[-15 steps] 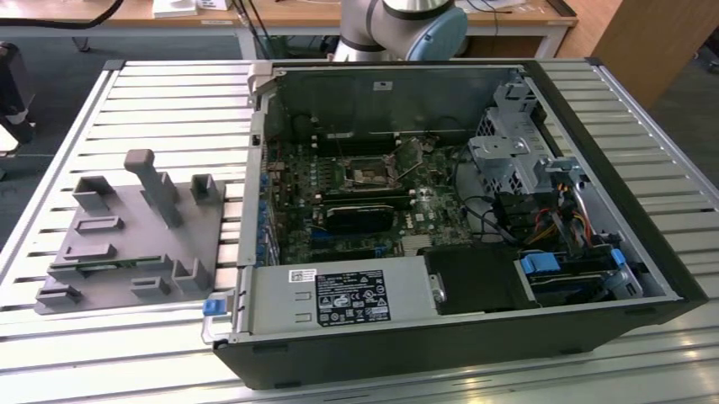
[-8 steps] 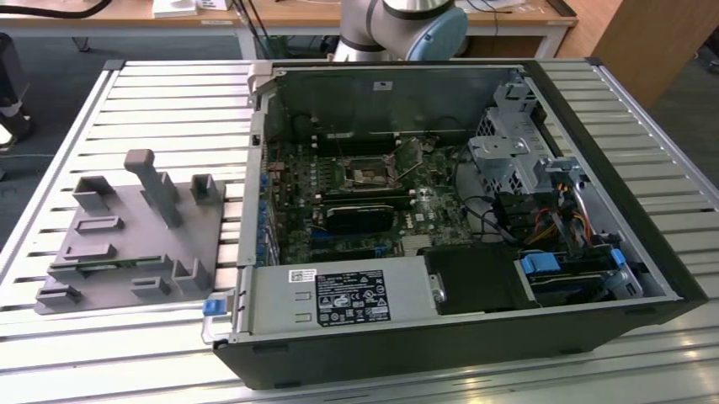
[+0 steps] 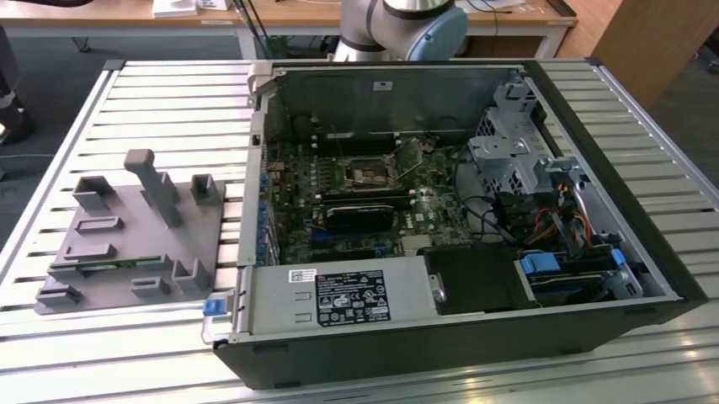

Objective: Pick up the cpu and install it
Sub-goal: 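Pick up the cpu and move it towards the insertion slot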

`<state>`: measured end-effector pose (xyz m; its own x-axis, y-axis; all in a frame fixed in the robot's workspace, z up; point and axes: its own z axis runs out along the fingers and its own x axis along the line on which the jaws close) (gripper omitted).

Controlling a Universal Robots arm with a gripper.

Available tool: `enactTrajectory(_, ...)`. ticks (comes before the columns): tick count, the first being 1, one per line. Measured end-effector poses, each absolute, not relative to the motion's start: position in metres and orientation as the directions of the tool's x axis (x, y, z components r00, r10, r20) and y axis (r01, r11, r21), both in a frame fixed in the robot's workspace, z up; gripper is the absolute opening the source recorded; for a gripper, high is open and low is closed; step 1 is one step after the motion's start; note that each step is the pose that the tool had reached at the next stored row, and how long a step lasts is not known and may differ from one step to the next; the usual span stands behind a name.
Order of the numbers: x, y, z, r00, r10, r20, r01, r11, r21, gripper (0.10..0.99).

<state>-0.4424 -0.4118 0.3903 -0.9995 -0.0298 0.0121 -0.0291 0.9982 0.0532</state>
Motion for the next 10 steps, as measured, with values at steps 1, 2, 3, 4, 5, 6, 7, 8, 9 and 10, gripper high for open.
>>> enactTrajectory(1, -0.442, -0.412, 0.391, -0.999, -0.030, 0.012, -0.029, 0.998, 0.053, 0.529)
enactTrajectory(2, -0.442, -0.412, 0.393, -0.999, -0.030, 0.012, -0.029, 0.998, 0.053, 0.529)
enactTrajectory(3, -0.442, -0.412, 0.394, -0.999, -0.030, 0.012, -0.029, 0.998, 0.053, 0.529)
enactTrajectory(4, -0.442, -0.412, 0.395, -0.999, -0.030, 0.012, -0.029, 0.998, 0.053, 0.529)
enactTrajectory(5, -0.442, -0.412, 0.396, -0.999, -0.030, 0.012, -0.029, 0.998, 0.053, 0.529)
enactTrajectory(6, -0.442, -0.412, 0.398, -0.999, -0.030, 0.012, -0.029, 0.998, 0.053, 0.529)
enactTrajectory(7, -0.442, -0.412, 0.399, -0.999, -0.030, 0.012, -0.029, 0.998, 0.053, 0.529)
enactTrajectory(8, -0.442, -0.412, 0.400, -0.999, -0.030, 0.012, -0.029, 0.998, 0.053, 0.529)
enactTrajectory(9, -0.442, -0.412, 0.401, -0.999, -0.030, 0.012, -0.029, 0.998, 0.053, 0.529)
enactTrajectory(10, -0.442, -0.412, 0.403, -0.999, -0.030, 0.012, -0.029, 0.998, 0.053, 0.529)
